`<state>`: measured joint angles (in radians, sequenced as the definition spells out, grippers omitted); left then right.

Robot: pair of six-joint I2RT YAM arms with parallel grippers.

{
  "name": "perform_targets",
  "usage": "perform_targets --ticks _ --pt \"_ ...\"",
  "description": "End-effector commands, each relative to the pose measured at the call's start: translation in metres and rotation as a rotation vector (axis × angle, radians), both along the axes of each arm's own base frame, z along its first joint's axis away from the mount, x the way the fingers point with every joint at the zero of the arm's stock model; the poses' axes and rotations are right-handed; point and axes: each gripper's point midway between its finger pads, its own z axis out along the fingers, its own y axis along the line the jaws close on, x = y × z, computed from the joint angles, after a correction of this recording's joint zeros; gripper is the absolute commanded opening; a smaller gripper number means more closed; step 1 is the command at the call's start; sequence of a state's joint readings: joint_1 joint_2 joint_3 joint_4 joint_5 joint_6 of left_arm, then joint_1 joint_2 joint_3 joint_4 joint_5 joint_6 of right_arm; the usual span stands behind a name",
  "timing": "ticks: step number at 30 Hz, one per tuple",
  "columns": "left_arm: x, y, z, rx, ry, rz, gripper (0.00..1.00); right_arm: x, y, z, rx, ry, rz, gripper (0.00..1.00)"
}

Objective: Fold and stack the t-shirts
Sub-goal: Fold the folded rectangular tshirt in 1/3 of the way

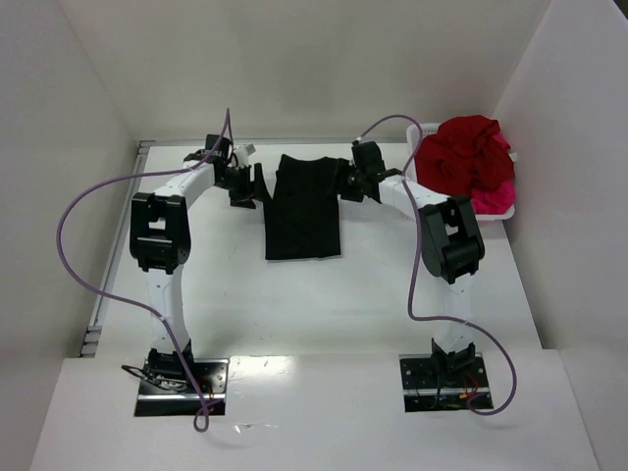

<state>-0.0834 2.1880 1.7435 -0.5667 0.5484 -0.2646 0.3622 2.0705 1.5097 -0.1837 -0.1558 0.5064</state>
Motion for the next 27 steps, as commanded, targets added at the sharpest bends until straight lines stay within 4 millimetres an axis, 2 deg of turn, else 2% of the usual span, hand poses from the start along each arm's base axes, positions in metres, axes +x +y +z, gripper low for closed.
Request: perform_targets --ticks 1,2,4,8,9,11,12,13,14,15,18,19,20,21,23,27 --pt "0.015 0.012 0.006 -0.001 -0.037 0.013 0.75 0.020 0.011 0.013 0.004 -0.063 0.031 0.58" --pt "0.015 0.012 0.006 0.002 -0.043 0.007 0.75 0.017 0.010 0.004 -0.005 -0.038 0.031 0.58" --pt "0.015 0.012 0.006 0.002 -0.043 0.007 0.75 0.019 0.010 0.001 -0.012 -0.038 0.037 0.58" --pt "0.016 0.011 -0.001 -0.005 -0.030 0.002 0.75 0.017 0.013 -0.004 -0.003 -0.024 0.052 0.45" --pt "0.019 0.009 0.004 -0.014 -0.042 -0.002 0.75 0.016 0.013 -0.011 -0.007 -0.012 0.052 0.43" --pt "0.020 0.008 -0.001 -0.023 -0.033 -0.007 0.75 0.015 0.014 -0.011 -0.001 -0.010 0.059 0.37" --pt "0.019 0.007 0.000 -0.029 -0.038 -0.019 0.75 0.015 0.014 -0.011 -0.001 -0.010 0.059 0.29" --pt "0.019 0.007 -0.004 -0.029 -0.029 -0.019 0.75 0.015 0.014 -0.011 -0.001 -0.010 0.059 0.25" --pt "0.020 0.003 0.001 -0.051 -0.039 -0.031 0.75 0.015 0.014 -0.011 -0.001 -0.010 0.059 0.23" --pt "0.019 0.002 0.002 -0.060 -0.038 -0.036 0.75 0.017 0.015 -0.009 0.002 -0.019 0.059 0.16" --pt "0.021 0.000 -0.003 -0.069 -0.029 -0.041 0.75 0.016 0.011 -0.011 -0.005 -0.019 0.036 0.09" --pt "0.021 0.000 -0.003 -0.069 -0.028 -0.041 0.75 0.015 0.009 -0.009 -0.006 -0.019 0.022 0.04" --pt "0.021 0.000 -0.003 -0.069 -0.028 -0.041 0.75 0.018 0.005 -0.002 -0.001 -0.032 0.013 0.03" --pt "0.021 0.000 -0.003 -0.069 -0.028 -0.041 0.75 0.019 -0.002 -0.006 -0.003 -0.025 -0.011 0.03" --pt "0.021 0.000 -0.003 -0.069 -0.028 -0.041 0.75 0.018 -0.010 0.003 -0.003 -0.042 -0.029 0.01" --pt "0.022 -0.001 0.002 -0.079 -0.039 -0.046 0.75 0.016 -0.029 0.008 -0.038 -0.060 -0.061 0.00"
